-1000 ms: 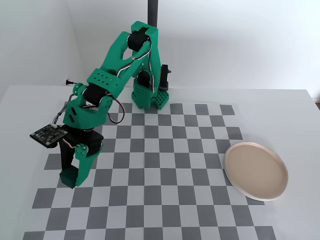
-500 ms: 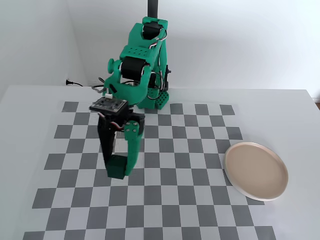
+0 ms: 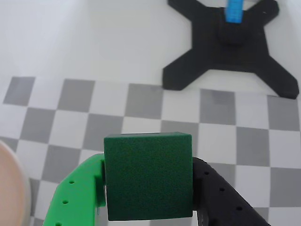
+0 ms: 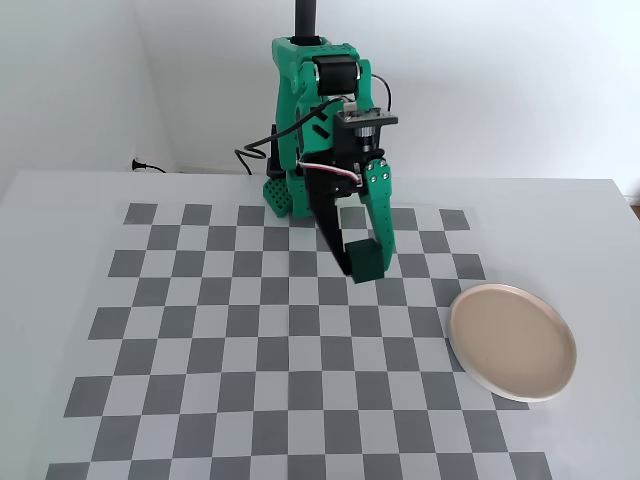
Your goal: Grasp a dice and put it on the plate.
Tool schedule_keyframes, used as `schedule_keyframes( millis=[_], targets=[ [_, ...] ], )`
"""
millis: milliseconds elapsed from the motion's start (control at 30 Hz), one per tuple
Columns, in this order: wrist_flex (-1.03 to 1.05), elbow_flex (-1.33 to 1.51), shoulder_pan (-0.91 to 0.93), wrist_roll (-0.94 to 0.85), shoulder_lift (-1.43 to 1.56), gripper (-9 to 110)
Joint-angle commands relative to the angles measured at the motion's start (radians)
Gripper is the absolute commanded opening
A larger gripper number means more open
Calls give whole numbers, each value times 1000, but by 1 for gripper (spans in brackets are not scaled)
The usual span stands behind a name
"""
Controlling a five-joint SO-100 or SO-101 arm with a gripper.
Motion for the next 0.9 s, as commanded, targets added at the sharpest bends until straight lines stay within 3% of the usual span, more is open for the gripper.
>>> schedule_keyframes(
  millis=[0, 467, 867],
  targets=[
    [48, -5, -100, 0, 138, -4],
    [141, -6, -333, 9, 121, -4],
    [-25, -54, -454, 43, -117, -4]
  ],
)
